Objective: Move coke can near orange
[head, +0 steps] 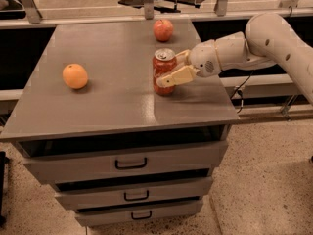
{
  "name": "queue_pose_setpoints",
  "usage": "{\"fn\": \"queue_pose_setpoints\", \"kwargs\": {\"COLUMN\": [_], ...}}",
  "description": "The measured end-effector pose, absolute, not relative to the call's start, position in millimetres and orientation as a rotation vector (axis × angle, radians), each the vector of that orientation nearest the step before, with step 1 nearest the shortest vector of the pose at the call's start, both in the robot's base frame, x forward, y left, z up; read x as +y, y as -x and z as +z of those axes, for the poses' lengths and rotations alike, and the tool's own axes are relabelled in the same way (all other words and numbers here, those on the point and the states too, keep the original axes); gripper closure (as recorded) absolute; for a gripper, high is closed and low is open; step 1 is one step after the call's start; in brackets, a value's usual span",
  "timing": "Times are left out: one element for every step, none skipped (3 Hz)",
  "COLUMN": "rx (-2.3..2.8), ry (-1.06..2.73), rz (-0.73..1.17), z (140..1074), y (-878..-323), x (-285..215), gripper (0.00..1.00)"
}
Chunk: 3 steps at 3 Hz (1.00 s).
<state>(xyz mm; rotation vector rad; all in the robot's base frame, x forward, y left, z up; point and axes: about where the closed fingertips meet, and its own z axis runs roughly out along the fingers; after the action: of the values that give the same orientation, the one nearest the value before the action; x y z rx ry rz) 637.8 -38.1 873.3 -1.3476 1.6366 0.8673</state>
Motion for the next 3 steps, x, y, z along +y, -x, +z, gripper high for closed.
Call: {"fn": "queue_pose_setpoints", "kwargs": {"rx": [1.577, 1.499, 1.492], "ry": [1.288, 1.216, 1.211], "rz": [0.878, 0.840, 0.837], "z": [896, 937, 941], "y": [-638, -643, -643], "x": [-46, -71, -72], "gripper": [0.73, 0.96, 1.00]}}
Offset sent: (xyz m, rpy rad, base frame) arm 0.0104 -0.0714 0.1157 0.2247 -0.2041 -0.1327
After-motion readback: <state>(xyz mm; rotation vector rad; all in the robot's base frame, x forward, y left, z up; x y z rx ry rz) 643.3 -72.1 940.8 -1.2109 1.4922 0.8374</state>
